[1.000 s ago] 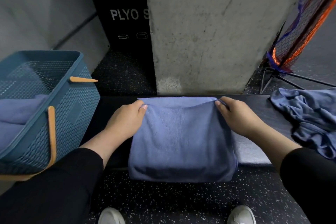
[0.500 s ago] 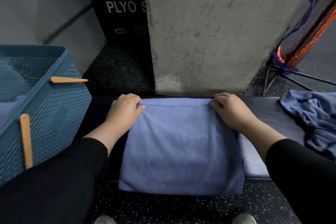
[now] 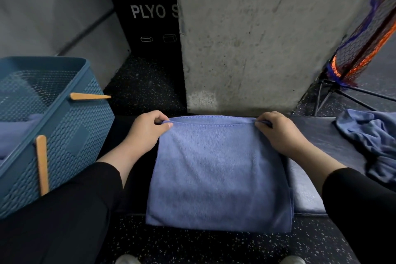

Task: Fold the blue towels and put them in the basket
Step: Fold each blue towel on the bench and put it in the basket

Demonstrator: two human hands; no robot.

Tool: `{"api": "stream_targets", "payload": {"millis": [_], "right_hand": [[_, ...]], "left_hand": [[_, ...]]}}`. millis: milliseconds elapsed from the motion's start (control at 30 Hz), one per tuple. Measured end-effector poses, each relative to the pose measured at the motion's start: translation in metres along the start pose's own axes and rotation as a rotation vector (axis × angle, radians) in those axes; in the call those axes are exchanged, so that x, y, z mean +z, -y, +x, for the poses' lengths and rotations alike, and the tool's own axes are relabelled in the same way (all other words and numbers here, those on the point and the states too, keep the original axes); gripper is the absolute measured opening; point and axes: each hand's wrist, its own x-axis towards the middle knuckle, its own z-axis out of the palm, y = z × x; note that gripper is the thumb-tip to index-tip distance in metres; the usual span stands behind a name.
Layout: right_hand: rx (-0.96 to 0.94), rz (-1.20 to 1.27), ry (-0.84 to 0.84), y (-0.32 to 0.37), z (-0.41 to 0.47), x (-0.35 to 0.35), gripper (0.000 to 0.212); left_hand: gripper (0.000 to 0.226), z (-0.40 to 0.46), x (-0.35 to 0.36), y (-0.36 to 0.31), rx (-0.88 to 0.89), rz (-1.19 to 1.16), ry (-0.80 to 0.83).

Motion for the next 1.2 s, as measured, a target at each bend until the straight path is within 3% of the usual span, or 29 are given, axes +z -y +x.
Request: {"api": "stream_targets", "payload": {"millis": [167,300,433,567,733,1033,1100,1200], "right_hand": [[0.104,0.229,0.022,0.01,-0.002,-0.008,0.011],[0.067,0.07,0.135,0.015,0.003,-0.009,0.012],[0.052,0.052,0.073,0.013,0.008,-0.004,0.013],[0.015,0.068,-0.016,0.015,0.011,-0.007,0.012],[0.014,0.06,-0.032,0.02,0.004,-0.017,0.014],[-0.018,0.167,-0.231,0.052,-0.042,-0.08,0.013],[-0.046,0.183,-0.201,0.062,-0.056,-0.096,0.023],[-0.045,0.054,-0.132,0.072,-0.074,-0.115,0.014]], "left_hand": [[0.006,0.003,0.003,-0.002,-0.018,-0.068,-0.015],[0.022,0.008,0.006,0.003,-0.029,0.078,0.08],[0.013,0.01,0.009,0.007,0.01,0.178,0.091],[0.014,0.01,0.007,0.002,-0.005,0.045,0.023],[0.024,0.006,-0.002,-0.002,-0.032,-0.281,0.065],[0.038,-0.032,-0.046,-0.043,0.079,-0.499,0.053],[0.037,-0.045,-0.058,-0.052,0.114,-0.526,0.047],[0.028,-0.066,-0.074,-0.067,0.164,-0.56,-0.008]]}}
